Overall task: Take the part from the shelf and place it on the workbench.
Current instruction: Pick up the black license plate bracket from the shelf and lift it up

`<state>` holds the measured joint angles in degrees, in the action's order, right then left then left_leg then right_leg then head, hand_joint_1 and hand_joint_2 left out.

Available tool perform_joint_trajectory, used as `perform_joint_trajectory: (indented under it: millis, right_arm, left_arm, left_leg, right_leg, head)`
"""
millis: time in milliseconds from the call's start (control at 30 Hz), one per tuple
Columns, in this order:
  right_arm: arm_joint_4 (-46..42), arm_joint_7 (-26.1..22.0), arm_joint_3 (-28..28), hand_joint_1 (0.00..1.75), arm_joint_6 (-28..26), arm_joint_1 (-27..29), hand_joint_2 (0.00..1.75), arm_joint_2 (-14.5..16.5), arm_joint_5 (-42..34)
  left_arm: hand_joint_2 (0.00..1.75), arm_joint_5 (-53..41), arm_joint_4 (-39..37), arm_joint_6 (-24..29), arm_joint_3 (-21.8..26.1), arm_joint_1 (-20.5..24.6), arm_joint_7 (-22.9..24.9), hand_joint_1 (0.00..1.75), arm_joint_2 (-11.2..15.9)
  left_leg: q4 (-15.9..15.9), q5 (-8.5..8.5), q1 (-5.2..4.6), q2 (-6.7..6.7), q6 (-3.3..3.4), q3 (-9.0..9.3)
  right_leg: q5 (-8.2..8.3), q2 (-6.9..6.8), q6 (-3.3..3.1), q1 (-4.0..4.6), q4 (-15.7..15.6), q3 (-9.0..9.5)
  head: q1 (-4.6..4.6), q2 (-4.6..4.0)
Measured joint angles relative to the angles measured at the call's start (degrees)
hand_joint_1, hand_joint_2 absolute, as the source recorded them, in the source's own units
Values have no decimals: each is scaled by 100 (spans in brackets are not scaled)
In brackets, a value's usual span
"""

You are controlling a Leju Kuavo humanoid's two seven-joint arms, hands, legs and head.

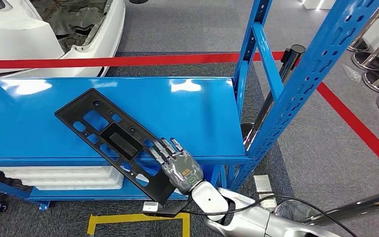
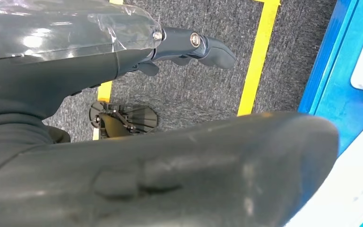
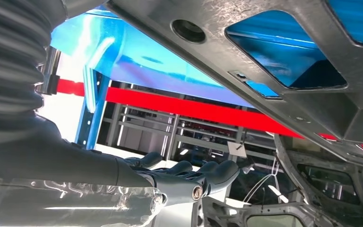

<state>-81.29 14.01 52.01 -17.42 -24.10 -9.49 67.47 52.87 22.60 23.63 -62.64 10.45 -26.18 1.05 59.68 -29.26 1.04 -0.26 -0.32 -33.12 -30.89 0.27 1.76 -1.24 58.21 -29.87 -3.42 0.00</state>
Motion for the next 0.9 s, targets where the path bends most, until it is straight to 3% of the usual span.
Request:
perform_joint_trajectory:
  millis: [533,900]
  right_arm:
    - [-3,-45,129,0,-138,-84,175,44,32]
    - [-188,443,165,0,-728,-150,175,40,1037]
  left_arm:
    - [0,143,79,74,-2,-54,7,0,44]
    - [0,327,164,208,-28,-92,2,0,95]
  left_leg:
    - [0,0,1,0,0,0]
    - [0,0,0,0,0,0]
  right_leg:
    - [0,0,0,1,0,0]
    - [0,0,0,1,0,-1]
  head:
    - [0,0]
    - [1,0]
